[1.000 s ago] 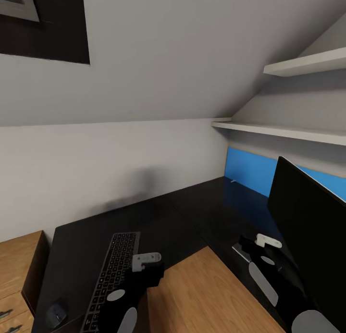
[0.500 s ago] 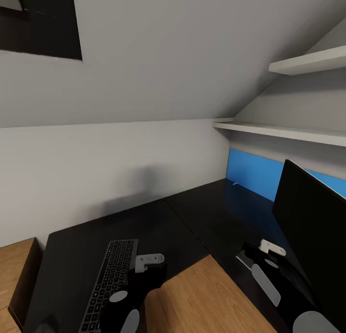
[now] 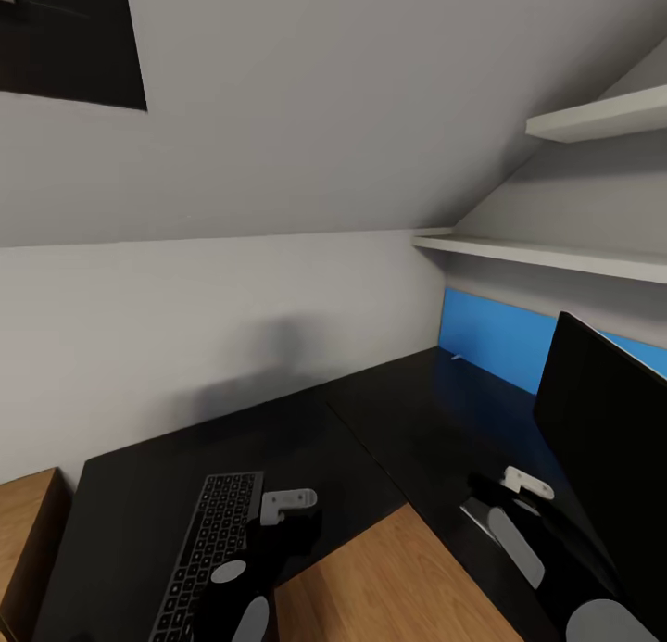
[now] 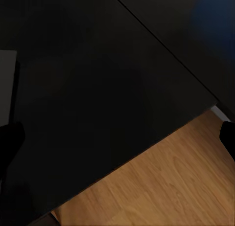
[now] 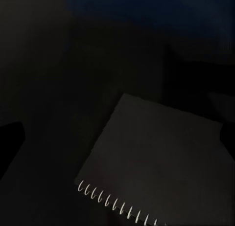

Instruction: In the bedroom, organize the workspace by keeping the computer under the desk, ensuring the monitor is on the desk, placing the keyboard on the desk next to the monitor, placing the mouse on the desk next to the keyboard, moving the folder from the swivel chair onto the desk next to the mouse, stacking the notebook on top of the folder with the pen on top of the notebook, and positioning the swivel chair next to the desk.

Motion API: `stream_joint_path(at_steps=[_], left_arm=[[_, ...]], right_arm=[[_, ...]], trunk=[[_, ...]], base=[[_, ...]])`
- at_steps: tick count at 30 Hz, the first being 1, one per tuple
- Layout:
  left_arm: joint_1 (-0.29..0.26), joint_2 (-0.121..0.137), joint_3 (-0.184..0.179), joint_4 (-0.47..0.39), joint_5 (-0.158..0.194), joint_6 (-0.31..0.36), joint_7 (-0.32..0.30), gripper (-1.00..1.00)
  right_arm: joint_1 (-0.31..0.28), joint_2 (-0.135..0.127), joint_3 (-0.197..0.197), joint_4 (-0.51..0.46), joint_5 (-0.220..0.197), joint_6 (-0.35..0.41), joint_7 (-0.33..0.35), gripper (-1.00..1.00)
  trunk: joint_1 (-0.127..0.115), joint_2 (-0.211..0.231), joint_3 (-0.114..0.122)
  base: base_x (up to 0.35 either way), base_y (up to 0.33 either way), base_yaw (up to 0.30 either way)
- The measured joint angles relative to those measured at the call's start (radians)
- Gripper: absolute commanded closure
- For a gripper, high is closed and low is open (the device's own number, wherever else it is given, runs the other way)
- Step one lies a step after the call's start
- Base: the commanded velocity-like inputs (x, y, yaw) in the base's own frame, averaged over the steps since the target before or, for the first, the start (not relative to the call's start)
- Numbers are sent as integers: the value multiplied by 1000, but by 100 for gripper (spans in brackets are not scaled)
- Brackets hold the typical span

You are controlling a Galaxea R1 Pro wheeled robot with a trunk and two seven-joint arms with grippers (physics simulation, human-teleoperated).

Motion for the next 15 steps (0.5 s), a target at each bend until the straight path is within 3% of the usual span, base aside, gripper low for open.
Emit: stream_joint_path(at_steps=[4,5,8,15], left_arm=[[0,0,0,-2,0,-1,1,-100],[0,-1,0,-3,1,-1,2,-100],[0,-2,-1,-3,1,-1,2,-100],[0,-2,0,-3,1,-1,2,-100]], right_arm=[[0,0,-21,0,-5,24,1,-100],[0,0,-49,1,-7,42,0,-100],[0,0,-68,0,-7,48,-1,-100],[0,0,-84,-4,-7,51,-3,-100]], trunk=[[15,-28,-12],[19,-35,-16],[31,-56,-25],[57,-105,-47]], base=[[4,0,0],[0,0,0],[0,0,0],[0,0,0]])
